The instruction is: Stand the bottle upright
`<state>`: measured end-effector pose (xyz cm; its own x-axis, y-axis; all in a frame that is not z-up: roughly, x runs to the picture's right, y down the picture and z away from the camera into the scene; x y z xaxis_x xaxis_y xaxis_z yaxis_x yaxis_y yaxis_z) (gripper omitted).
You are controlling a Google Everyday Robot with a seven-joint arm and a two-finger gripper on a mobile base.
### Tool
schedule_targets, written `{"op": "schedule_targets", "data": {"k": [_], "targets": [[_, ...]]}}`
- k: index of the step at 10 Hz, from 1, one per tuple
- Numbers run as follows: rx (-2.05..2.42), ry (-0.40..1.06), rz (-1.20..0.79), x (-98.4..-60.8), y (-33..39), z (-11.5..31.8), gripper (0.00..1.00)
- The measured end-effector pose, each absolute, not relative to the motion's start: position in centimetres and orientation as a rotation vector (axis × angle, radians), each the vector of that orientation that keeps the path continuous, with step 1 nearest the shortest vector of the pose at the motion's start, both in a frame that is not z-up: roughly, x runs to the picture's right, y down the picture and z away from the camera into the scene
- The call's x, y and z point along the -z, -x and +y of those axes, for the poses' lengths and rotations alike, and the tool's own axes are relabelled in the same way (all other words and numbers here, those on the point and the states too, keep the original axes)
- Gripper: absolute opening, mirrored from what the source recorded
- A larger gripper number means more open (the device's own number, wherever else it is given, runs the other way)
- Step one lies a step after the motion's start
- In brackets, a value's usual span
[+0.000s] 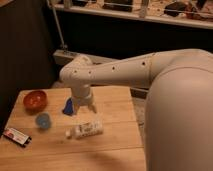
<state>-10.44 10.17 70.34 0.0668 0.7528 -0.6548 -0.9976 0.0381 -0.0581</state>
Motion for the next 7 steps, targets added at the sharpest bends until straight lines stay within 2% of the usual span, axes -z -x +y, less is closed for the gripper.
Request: {"op": "schedule_targets", "data": {"k": [7], "targets": [[-1.347,0.581,0.474,-70.27,11.15,9.78,0.65]]}}
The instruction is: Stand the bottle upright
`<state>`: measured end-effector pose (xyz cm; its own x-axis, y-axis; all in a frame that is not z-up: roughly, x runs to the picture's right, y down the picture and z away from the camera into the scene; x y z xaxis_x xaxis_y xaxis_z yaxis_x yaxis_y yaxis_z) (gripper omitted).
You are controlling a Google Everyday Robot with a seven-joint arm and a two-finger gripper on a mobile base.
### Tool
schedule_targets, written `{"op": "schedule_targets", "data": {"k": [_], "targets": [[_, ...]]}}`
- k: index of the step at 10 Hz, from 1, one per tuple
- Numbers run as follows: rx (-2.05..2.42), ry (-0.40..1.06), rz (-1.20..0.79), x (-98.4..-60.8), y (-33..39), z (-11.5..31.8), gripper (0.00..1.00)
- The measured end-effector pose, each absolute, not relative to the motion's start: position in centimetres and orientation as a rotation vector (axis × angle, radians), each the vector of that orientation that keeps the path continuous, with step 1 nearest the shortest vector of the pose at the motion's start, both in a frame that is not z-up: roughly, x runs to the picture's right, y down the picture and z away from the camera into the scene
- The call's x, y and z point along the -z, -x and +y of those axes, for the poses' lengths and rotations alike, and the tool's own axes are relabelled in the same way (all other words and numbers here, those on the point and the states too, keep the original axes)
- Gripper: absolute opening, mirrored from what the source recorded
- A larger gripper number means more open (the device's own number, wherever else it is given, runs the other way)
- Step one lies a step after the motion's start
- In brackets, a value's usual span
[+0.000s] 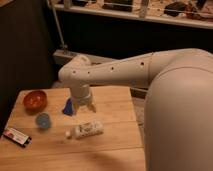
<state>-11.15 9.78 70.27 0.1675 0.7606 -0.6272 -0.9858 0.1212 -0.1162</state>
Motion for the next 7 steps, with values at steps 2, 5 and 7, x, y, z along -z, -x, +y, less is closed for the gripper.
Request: {"op": "schedule_targets", "data": {"k": [2,5,7], "targets": [[-1.178,0.581,0.383,-69.9,12.9,9.5,0.65],[-0.89,0.592,0.22,-68.9,15.3,9.1,0.65],[-0.727,0.582,0.12,-68.3,16.4,8.5,0.65]]}}
